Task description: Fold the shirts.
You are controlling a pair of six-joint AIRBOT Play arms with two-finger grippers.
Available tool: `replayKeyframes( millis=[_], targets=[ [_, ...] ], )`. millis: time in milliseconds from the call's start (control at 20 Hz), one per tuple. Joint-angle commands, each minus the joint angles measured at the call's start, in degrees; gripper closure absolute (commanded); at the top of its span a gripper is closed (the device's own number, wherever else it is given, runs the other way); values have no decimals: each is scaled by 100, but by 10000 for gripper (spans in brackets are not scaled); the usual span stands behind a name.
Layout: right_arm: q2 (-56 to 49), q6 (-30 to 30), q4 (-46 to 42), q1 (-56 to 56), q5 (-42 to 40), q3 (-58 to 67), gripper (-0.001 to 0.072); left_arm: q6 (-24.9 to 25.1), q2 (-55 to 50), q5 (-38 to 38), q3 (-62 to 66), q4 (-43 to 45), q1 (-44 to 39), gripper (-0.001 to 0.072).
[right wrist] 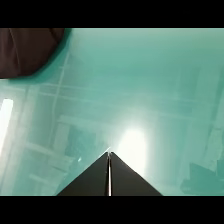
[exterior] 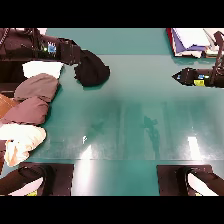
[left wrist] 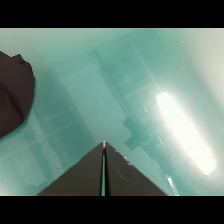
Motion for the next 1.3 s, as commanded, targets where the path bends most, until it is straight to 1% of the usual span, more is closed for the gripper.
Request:
replayKeyframes(
  millis=[0,550,700,850,900,950,1000,1100,1150,1250],
  targets=[
    [2,0,-2,-2,2,-4,694,2,-7,-7,-7,4,0,684],
    [-79,2,7,-2,0,-15,694,0,4,9,-13,-4,0,684],
    [-79,4,20,-2,-85,-15,694,2,4,603,-13,9,0,683],
    [-68,4,57,-2,-146,-13,694,7,4,811,-13,24,0,683],
    [-68,4,57,0,-140,-13,694,7,2,940,-28,247,0,628],
    [-68,4,57,-2,-140,-13,694,-15,-13,1145,-48,586,2,262],
    [-68,4,57,-2,-146,-13,694,-282,-79,1375,-72,1025,2,99],
    [-68,4,59,-2,-146,-13,694,-726,-426,1438,-72,1843,164,98],
    [-68,4,59,-2,-146,-13,694,-872,-695,1416,-72,1945,332,97],
    [-66,4,59,-2,-127,-13,694,-1110,-1364,1318,-72,1869,772,96]
  ],
)
